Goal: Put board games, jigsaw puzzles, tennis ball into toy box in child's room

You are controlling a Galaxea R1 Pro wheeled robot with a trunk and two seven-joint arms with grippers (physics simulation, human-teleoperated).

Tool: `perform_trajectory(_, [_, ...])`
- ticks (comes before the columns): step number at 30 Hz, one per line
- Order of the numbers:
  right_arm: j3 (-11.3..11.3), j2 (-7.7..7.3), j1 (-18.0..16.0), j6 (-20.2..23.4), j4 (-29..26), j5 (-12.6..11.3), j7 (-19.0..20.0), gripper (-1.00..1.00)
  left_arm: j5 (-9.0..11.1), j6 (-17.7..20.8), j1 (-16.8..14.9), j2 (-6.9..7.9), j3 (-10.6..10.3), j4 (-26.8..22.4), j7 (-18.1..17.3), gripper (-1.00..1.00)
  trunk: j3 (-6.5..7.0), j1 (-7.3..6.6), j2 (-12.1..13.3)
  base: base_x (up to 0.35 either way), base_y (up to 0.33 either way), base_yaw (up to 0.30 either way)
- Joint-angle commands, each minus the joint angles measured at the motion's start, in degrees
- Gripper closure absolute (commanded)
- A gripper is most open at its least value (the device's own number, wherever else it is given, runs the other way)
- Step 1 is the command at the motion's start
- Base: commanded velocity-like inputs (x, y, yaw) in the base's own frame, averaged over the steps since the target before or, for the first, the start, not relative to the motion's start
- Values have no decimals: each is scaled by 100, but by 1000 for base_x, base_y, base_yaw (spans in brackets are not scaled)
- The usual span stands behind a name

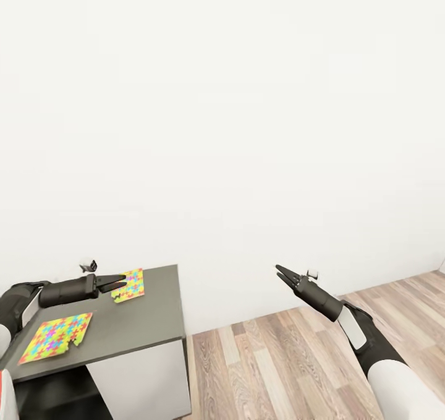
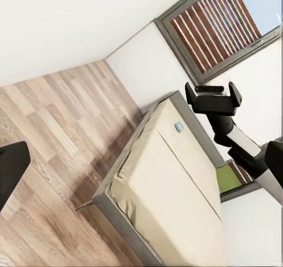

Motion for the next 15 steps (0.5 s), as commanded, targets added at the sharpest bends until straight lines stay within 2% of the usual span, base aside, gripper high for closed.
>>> perform_trajectory(1, [-3,1,-5,49,5,-28,8,-100,-4,60,0,1,1,-2,-22,-100,-6,3,-7,0,0,-279])
perform_trajectory(15, [-3,1,-5,49,5,-28,-60,-100,-10,58,0,-20,-33,-2,-22,-100,-6,3,-7,0,0,-279])
